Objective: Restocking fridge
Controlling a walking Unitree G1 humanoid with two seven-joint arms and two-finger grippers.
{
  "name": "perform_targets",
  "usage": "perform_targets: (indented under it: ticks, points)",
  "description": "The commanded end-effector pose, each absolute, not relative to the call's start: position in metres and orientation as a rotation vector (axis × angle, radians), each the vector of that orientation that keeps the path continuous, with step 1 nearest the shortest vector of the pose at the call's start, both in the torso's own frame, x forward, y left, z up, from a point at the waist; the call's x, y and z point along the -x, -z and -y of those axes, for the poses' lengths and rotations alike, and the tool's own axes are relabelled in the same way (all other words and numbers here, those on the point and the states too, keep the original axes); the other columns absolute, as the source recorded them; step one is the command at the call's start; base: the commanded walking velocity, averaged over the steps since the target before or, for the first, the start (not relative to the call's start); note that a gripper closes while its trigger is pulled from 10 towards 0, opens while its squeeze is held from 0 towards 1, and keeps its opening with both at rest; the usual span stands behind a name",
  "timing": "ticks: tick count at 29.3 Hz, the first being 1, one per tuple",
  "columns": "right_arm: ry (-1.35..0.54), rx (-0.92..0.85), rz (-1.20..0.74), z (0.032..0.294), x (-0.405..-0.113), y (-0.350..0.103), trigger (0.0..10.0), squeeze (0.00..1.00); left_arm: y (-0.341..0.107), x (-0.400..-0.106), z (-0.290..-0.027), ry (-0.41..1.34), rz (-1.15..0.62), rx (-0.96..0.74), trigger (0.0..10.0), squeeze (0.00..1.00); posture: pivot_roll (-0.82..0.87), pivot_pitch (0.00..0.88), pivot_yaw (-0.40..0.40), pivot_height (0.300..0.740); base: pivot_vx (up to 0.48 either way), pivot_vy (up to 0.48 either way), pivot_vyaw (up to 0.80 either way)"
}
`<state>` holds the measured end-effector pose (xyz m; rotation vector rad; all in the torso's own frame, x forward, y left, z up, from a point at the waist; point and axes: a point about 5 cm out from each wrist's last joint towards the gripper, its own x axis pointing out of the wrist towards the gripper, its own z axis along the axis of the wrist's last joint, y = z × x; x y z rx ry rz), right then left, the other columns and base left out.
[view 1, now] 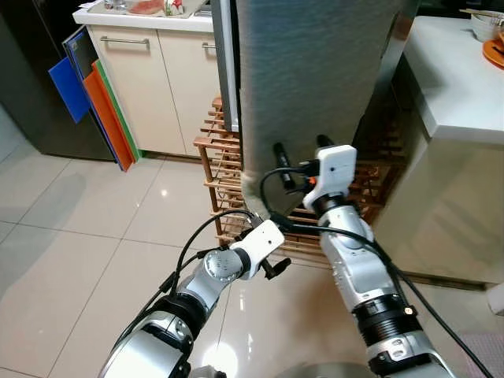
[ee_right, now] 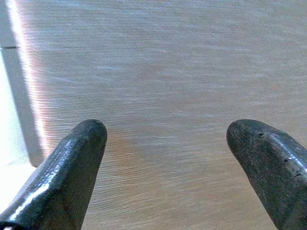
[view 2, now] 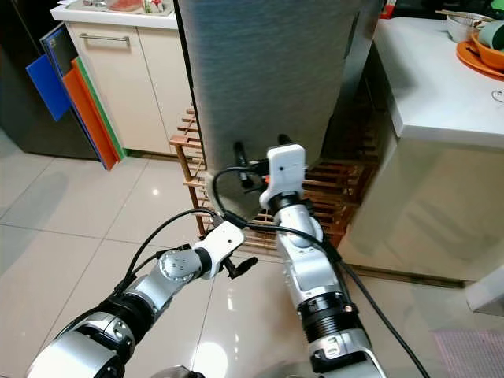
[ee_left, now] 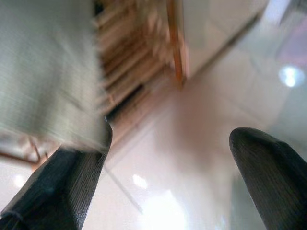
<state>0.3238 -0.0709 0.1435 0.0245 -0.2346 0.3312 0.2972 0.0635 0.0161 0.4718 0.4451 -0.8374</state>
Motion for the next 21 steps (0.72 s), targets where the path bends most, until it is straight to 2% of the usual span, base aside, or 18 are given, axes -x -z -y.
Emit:
perform_targets:
  ticks: [1,2,8,10,11,13,17,20,21]
  points:
    - [-0.379,-0.018,0.256,0.061,-0.325,-0.15,10.0,0.0,-0.005,-0.292,-0.075,0.829,-0.547,-0.491,10.0,0.0,-0.11,0.0,0.031,0.74,0.0,0.0,0.0]
    - [-0.425,-0.027,0.269,0.052,-0.324,-0.153,10.0,0.0,0.003,-0.287,-0.081,0.826,-0.609,-0.503,10.0,0.0,-0.1,0.0,0.025,0.74,0.0,0.0,0.0]
    - [-0.508,-0.035,0.283,0.038,-0.324,-0.158,10.0,0.0,0.003,-0.285,-0.075,0.848,-0.619,-0.478,10.0,0.0,-0.09,0.0,0.016,0.74,0.0,0.0,0.0]
    - [-0.511,-0.037,0.287,0.036,-0.326,-0.16,10.0,0.0,-0.004,-0.289,-0.069,0.852,-0.565,-0.471,10.0,0.0,-0.09,0.0,0.011,0.74,0.0,0.0,0.0]
    - [-0.496,-0.036,0.296,0.037,-0.328,-0.163,10.0,0.0,-0.024,-0.3,-0.057,0.836,-0.42,-0.447,10.0,0.0,-0.09,0.0,0.009,0.74,0.0,0.0,0.0]
    - [-0.475,-0.033,0.298,0.041,-0.329,-0.164,10.0,0.0,-0.041,-0.309,-0.049,0.825,-0.326,-0.414,10.0,0.0,-0.09,0.0,0.007,0.74,0.0,0.0,0.0]
    - [-0.436,-0.029,0.29,0.051,-0.331,-0.161,10.0,0.0,-0.064,-0.319,-0.039,0.822,-0.225,-0.35,10.0,0.0,-0.09,0.0,0.007,0.74,0.0,0.0,0.0]
    - [-0.379,-0.039,0.317,0.062,-0.333,-0.167,10.0,0.0,-0.079,-0.315,-0.018,0.996,-0.187,-0.295,10.0,0.0,-0.08,0.0,0.004,0.74,0.0,0.0,0.0]
    - [-0.35,-0.048,0.355,0.067,-0.333,-0.177,10.0,0.0,-0.088,-0.317,-0.007,1.015,-0.149,-0.323,10.0,0.0,-0.09,0.0,0.007,0.74,0.0,0.0,0.0]
